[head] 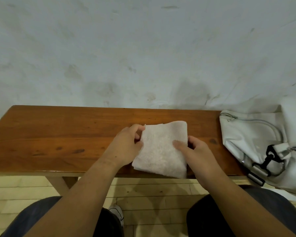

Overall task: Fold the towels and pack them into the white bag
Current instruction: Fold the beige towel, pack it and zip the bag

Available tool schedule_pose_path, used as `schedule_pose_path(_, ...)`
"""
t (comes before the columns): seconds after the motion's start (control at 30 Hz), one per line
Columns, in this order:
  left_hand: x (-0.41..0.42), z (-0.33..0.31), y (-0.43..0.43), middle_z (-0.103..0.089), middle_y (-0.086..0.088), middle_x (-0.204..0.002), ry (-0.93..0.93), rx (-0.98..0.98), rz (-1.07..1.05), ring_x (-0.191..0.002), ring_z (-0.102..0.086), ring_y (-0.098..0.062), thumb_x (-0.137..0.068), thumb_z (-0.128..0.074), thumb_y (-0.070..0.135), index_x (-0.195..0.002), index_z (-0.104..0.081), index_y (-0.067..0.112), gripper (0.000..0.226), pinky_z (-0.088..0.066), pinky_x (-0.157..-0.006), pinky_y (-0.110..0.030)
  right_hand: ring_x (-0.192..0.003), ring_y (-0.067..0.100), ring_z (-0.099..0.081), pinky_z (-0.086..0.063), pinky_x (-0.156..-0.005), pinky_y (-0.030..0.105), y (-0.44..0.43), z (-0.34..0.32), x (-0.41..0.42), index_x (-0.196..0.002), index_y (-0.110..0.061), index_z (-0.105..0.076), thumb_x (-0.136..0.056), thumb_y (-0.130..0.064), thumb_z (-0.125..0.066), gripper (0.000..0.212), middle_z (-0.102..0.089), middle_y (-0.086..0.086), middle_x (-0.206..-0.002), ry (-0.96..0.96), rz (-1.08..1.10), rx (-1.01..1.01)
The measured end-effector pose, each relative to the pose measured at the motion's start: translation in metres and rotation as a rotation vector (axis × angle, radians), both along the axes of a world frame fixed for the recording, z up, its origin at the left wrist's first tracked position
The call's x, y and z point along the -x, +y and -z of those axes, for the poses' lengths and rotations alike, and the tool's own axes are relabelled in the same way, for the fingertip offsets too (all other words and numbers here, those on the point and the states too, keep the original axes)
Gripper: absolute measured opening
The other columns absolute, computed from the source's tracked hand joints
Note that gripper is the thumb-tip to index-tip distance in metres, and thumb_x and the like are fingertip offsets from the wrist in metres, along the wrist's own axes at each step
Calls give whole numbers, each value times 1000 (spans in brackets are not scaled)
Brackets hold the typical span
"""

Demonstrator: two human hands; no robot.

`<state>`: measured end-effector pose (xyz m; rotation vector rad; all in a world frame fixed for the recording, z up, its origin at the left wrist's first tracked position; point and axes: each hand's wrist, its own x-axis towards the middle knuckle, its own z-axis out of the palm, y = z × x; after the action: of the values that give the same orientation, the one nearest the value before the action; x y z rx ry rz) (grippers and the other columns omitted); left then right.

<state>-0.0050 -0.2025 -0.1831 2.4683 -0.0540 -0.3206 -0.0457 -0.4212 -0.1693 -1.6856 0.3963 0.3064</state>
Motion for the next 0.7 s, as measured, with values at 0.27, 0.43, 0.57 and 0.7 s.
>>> schedule_pose_path(0.27,20,-14,-49,-54,19,-132,219,367,-88,-112,-61,-7,-97,-53,56,-143,-39,46,49,-52,-99,-35,-93,17,-76,-62,-83,48,-42,-24,24,-111,-38,-65,-100,-22,-59,21,-77,-8,-102,-55,102,-240)
schedule_pose_path(0.43,45,-19,-91,-59,19,-122,350,639,-135,-109,-64,-6,-94,-55,59,-147,-39,41,58,-53,-100,-36,-96,26,-76,-61,-80,48,-74,-33,47,-122,-26,-65,-99,-17,-59,25,-78,3,-107,-12,191,-403)
schedule_pose_path(0.57,71,-21,-119,-64,17,-123,324,634,-113,-100,-69,-3,-90,-65,57,-139,-48,45,53,-59,-81,-26,-99,29,-75,-60,-83,53,-96,-34,71,-120,-29,-65,-99,-16,-60,26,-77,4,-110,0,233,-502)
schedule_pose_path(0.7,89,-34,-147,-69,12,-115,236,689,-149,-89,-73,-4,-93,-70,40,-131,-55,43,42,-61,-71,-25,-103,29,-73,-59,-88,54,-125,-34,97,-121,-35,-61,-98,-22,-62,26,-74,3,-116,-18,280,-455)
